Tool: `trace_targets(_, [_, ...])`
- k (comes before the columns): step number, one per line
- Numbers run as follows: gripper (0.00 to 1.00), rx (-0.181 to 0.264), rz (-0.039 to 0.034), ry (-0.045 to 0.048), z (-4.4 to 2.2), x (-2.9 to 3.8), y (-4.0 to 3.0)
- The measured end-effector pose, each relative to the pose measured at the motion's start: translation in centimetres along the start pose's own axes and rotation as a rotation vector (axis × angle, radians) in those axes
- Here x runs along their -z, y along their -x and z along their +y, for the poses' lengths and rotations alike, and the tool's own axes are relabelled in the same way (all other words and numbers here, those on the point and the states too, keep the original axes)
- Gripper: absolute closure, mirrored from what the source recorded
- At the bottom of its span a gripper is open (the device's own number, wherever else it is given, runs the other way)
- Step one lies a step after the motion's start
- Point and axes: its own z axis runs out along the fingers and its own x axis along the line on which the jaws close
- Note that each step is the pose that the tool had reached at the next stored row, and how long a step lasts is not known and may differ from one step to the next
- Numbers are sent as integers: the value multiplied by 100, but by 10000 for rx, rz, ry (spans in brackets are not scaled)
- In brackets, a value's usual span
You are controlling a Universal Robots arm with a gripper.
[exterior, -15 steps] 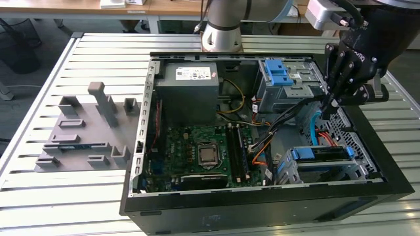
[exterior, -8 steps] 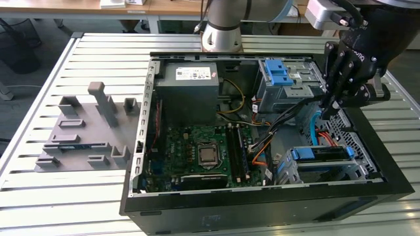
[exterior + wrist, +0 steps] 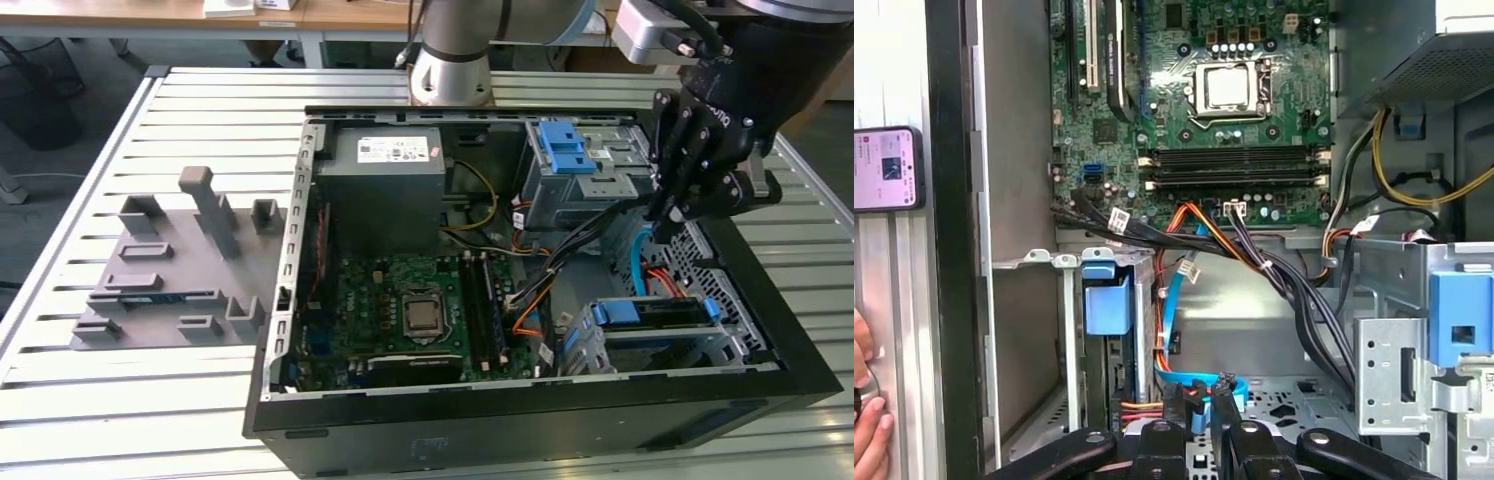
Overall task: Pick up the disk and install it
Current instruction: 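Insert the second disk wire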
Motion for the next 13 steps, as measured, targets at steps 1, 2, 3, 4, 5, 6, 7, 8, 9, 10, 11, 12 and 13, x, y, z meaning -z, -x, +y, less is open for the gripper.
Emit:
trace_targets(1, [75, 2, 56, -2, 0, -9, 4])
trace_targets(2, [75, 3, 145, -6, 0, -19, 8])
trace_targets(3, [75, 5, 235, -9, 0, -23, 11])
trace_targets(4, [75, 7, 323, -13, 0, -29, 13])
trace_targets(5, [75, 9, 405, -17, 0, -35, 16])
trace_targets(6, [75, 11, 486, -20, 0, -41, 18])
trace_targets(7, [75, 13, 566, -23, 0, -48, 21])
trace_targets(8, [75, 15, 634, -26, 0, -56, 23])
trace_targets(9, [75, 16, 696, -28, 0, -65, 24])
trace_targets(10, [75, 18, 756, -30, 0, -75, 25])
trace_targets(11, [75, 19, 799, -32, 1, -85, 26])
trace_targets(12, [75, 20, 841, -34, 1, -96, 28])
trace_targets(13, [75, 21, 886, -36, 1, -106, 28])
